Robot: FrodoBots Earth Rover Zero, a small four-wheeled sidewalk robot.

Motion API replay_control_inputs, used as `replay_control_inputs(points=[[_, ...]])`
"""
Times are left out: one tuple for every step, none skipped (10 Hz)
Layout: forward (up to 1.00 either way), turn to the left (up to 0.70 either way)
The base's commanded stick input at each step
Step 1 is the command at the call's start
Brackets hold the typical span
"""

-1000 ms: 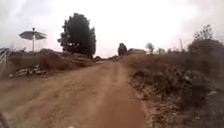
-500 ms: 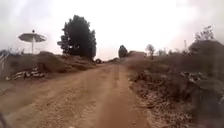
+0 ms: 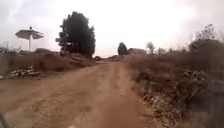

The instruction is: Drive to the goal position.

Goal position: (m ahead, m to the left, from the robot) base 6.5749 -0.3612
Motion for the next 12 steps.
replay_control_inputs(points=[[0.50,0.00],[0.50,0.00],[0.50,0.00],[0.50,0.00],[0.50,0.00],[0.50,0.00],[0.50,0.00],[0.50,0.00],[0.50,0.00],[0.50,0.00],[0.50,0.00],[0.50,0.00]])
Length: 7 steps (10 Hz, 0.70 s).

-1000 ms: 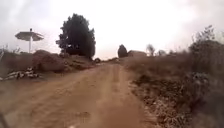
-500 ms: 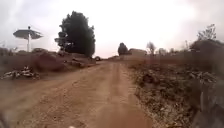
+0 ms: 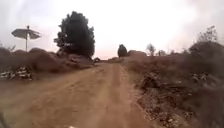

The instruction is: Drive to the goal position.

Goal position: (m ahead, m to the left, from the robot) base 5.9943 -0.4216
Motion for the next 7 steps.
replay_control_inputs(points=[[0.50,0.00],[0.50,0.00],[0.50,0.00],[0.50,0.00],[0.50,0.00],[0.50,0.00],[0.50,0.00]])
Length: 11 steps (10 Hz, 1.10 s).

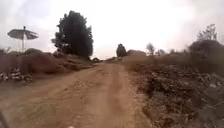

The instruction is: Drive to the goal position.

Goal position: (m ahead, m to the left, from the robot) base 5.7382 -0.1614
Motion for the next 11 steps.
replay_control_inputs(points=[[0.50,0.00],[0.50,0.00],[0.50,0.00],[0.50,0.00],[0.50,0.00],[0.50,0.00],[0.50,0.00],[0.50,0.00],[0.50,0.00],[0.50,0.00],[0.50,0.00]])
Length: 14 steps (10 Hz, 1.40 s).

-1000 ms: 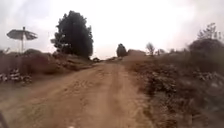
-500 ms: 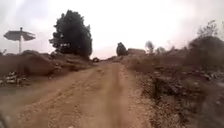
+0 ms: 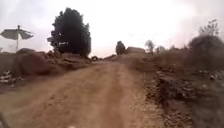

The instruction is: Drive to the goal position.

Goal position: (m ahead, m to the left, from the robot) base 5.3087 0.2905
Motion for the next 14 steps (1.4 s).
replay_control_inputs(points=[[0.50,0.00],[0.50,0.00],[0.50,0.00],[0.50,0.00],[0.50,0.00],[0.50,0.00],[0.50,0.00],[0.50,0.00],[0.50,0.00],[0.50,0.00],[0.50,0.00],[0.50,0.00],[0.50,0.00],[0.50,0.00]])
